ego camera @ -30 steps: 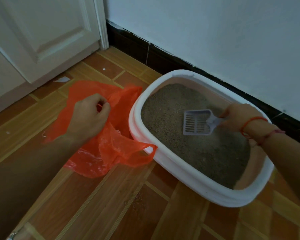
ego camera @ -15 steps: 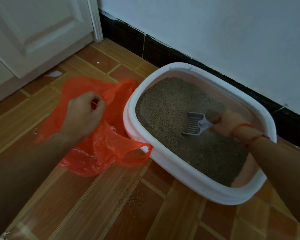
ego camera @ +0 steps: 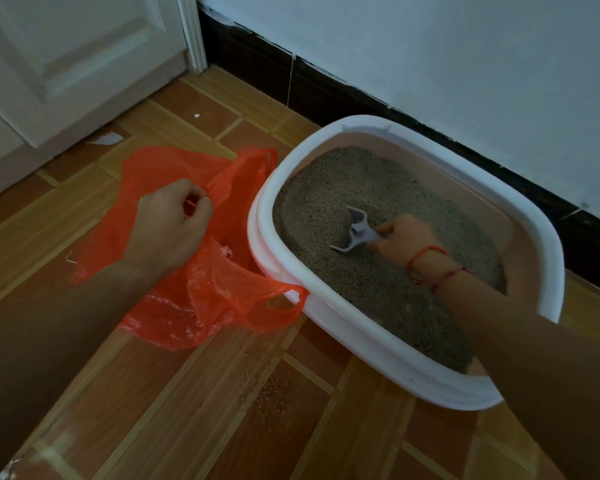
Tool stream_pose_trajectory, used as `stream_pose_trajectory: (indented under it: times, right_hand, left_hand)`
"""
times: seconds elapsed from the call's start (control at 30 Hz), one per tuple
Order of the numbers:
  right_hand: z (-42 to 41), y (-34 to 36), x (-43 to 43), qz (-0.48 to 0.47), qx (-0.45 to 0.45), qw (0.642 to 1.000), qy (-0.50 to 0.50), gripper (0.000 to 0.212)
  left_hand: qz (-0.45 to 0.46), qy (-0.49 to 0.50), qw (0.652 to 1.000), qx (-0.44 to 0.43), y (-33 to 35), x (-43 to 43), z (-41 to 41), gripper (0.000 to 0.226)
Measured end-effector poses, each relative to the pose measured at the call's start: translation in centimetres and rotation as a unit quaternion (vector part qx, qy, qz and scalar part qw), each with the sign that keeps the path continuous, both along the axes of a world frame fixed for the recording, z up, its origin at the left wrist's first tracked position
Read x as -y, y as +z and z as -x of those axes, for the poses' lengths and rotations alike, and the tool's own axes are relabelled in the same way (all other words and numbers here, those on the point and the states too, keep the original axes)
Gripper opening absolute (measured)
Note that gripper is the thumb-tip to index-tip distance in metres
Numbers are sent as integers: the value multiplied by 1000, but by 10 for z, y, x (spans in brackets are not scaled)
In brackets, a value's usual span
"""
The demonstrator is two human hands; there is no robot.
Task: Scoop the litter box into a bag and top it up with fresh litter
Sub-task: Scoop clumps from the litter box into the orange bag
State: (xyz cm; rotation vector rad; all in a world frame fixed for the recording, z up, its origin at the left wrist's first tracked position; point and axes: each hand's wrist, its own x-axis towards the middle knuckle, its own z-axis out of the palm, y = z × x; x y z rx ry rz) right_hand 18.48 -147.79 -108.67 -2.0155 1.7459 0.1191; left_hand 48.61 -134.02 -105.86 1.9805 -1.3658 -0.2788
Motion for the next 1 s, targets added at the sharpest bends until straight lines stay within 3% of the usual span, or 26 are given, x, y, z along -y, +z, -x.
stream_pose_trajectory:
  times: [0.5,1.0]
  right_hand:
    - [29,14,-8,14,127,989,-79,35]
    - [46,37,-10,30,161,980,-114,33]
  left_hand:
    - [13,-8,1000,2,5,2,2,11]
    - [18,-9,1000,10,16,-1,0,12]
